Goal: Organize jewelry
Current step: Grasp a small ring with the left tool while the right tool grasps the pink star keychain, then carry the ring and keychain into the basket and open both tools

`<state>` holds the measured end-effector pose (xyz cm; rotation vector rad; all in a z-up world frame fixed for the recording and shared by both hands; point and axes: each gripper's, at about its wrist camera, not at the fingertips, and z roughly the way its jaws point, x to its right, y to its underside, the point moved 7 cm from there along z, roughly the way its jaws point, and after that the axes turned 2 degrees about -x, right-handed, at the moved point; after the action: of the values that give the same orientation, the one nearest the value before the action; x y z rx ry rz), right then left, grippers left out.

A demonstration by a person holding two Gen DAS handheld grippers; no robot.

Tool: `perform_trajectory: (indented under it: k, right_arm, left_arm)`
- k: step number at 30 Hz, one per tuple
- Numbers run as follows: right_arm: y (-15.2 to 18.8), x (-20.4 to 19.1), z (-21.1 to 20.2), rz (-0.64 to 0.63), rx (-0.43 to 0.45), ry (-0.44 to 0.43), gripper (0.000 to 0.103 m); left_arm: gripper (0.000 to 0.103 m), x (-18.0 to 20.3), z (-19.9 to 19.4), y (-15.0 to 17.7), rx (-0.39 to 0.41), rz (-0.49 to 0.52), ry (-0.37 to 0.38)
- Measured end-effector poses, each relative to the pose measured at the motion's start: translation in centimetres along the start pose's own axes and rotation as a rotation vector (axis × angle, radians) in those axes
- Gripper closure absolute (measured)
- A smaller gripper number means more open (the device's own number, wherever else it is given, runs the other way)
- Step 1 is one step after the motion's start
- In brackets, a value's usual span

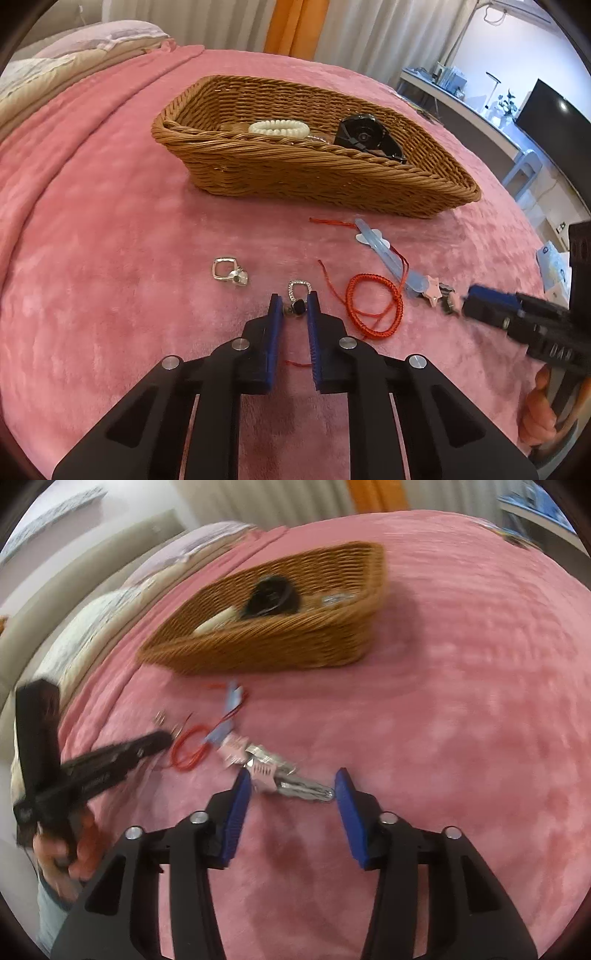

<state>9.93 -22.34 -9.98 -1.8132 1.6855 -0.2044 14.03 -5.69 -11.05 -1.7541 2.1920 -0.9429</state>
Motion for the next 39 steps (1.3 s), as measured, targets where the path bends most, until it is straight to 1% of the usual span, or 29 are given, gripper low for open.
perform_trajectory:
  k: [1, 5, 7, 8, 14, 18, 21, 22, 24, 29, 32, 37, 39]
  right_arm:
    - [0.3, -0.6, 0.0, -0.026, -0.010, -0.002, 0.067]
    - [2.1, -3.4, -0.4, -0.137, -0.029, -0.002, 0.067]
    - [2.7, -4.4, -0.6, -0.171, -0.035, -0.004, 0.067]
    - [3.0, -4.7, -0.7, -0.185, -0.033, 0.010, 0.067]
    - [1.9, -4.2, -0.2, -0.167, -0.017, 0.093, 0.067]
    - [1.0, -4.2, 1.0, -0.178, -0.017, 0.159, 0.068]
    - [0.7, -4.9, 1.6, -0.220, -0.005, 0.203, 0.087]
    - [0.7, -5.1, 1.7, -0.232, 0.000, 0.210, 0.090]
    - [0.7, -5.4, 1.7, -0.255, 0.019, 0.235, 0.091]
    - [0.9, -5.9, 0.0, -0.273, 0.085, 0.211, 0.091]
    - [0.9, -5.4, -0.2, -0.250, 0.088, 0.192, 0.091]
    - [0.9, -5.1, -0.6, -0.229, 0.104, 0.155, 0.091]
    - [0.9, -5.2, -0.9, -0.232, 0.116, 0.153, 0.091]
  left_arm:
    - [0.091, -0.1, -0.1, 0.0, 0.004, -0.004, 0.005]
    - [0.091, -0.2, -0.3, 0.3, 0.019, -0.011, 0.012]
    - [0.091, -0.2, -0.4, 0.3, 0.027, -0.013, 0.016]
    - [0.091, -0.3, -0.5, 0.4, 0.029, -0.016, 0.018]
    - [0.091, -0.5, -0.7, 0.7, 0.044, -0.023, 0.039]
    - [0.091, -0.2, -0.7, 0.8, 0.050, -0.008, 0.032]
    - [0.091, -0.2, -0.7, 0.9, 0.050, -0.002, 0.027]
    - [0.091, -0.1, -0.7, 0.9, 0.051, -0.001, 0.027]
    - [0.091, -0.1, -0.7, 0.9, 0.052, -0.001, 0.029]
    - [0.091, 0.1, -1.0, 1.0, 0.056, 0.006, 0.061]
    - [0.091, -0.1, -1.6, 1.5, 0.063, 0.001, 0.071]
    - [0.092, -0.5, -3.9, 2.4, 0.109, -0.010, 0.090]
    - [0.092, -0.3, -4.8, 2.5, 0.133, -0.008, 0.118]
